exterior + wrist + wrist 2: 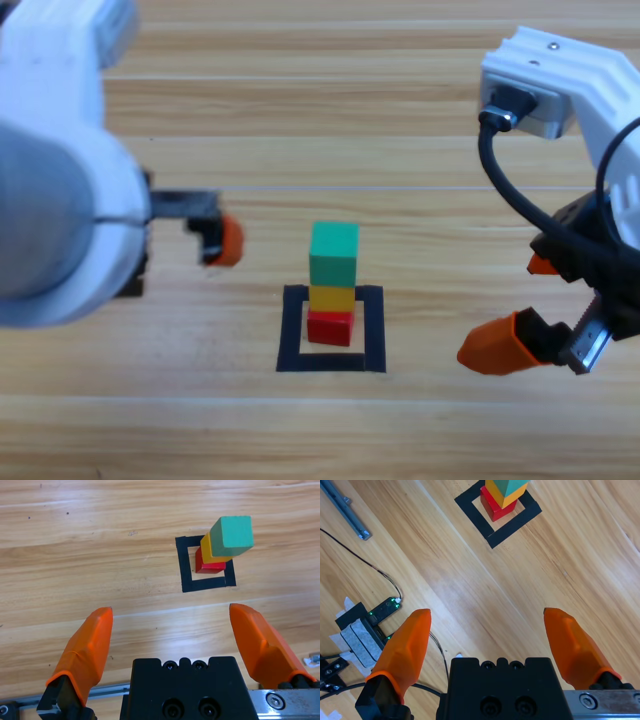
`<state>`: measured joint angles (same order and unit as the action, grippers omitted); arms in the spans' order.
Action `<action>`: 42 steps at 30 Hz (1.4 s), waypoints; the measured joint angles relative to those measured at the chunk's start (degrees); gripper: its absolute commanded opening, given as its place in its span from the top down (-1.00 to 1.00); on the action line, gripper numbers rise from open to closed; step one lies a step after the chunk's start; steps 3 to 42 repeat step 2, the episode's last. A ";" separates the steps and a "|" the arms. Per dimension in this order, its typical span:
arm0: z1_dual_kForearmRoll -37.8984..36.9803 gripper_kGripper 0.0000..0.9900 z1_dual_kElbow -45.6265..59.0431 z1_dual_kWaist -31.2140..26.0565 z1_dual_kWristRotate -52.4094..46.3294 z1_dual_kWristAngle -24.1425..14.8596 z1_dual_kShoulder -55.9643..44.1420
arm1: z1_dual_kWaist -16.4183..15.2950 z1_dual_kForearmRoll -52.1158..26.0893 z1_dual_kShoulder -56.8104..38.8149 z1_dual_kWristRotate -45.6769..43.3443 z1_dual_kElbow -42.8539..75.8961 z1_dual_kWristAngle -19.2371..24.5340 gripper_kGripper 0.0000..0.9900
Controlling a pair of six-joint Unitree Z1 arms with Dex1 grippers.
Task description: Stack the blocks in the rectangular block: red at the bottom, yellow in the middle, green on top
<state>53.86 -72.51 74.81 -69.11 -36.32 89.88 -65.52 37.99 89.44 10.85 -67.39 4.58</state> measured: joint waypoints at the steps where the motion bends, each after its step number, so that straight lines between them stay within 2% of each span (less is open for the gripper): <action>1: -0.67 -1.00 1.04 0.19 0.33 0.00 -0.76 | 0.00 0.00 0.00 0.00 0.00 0.00 -1.00; 42: -0.94 -1.00 1.73 0.33 0.65 0.00 -1.38 | 0.00 0.00 0.00 0.00 0.00 0.00 -1.00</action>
